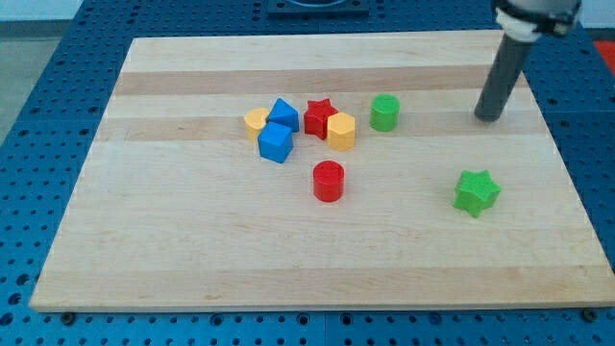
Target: Place the arm near bottom to the red circle
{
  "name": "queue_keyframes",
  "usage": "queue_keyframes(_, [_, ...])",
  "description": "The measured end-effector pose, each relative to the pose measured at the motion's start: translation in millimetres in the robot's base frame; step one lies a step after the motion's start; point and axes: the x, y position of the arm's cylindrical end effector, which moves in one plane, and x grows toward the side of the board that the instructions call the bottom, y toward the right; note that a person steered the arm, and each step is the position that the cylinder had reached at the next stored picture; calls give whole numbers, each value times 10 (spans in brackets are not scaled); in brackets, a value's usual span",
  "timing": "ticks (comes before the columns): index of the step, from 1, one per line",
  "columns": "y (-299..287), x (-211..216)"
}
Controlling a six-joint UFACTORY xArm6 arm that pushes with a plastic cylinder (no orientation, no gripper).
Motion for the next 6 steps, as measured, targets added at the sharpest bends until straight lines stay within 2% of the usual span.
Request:
queue_keyframes(1, [-340, 46])
queue_keyframes(2, [-929, 563])
queue_keyframes(3, [-1242, 852])
queue_keyframes(4, [-1250, 861])
queue_keyframes(5, [-1288, 1107])
queue_keyframes(6, [-1623, 1609])
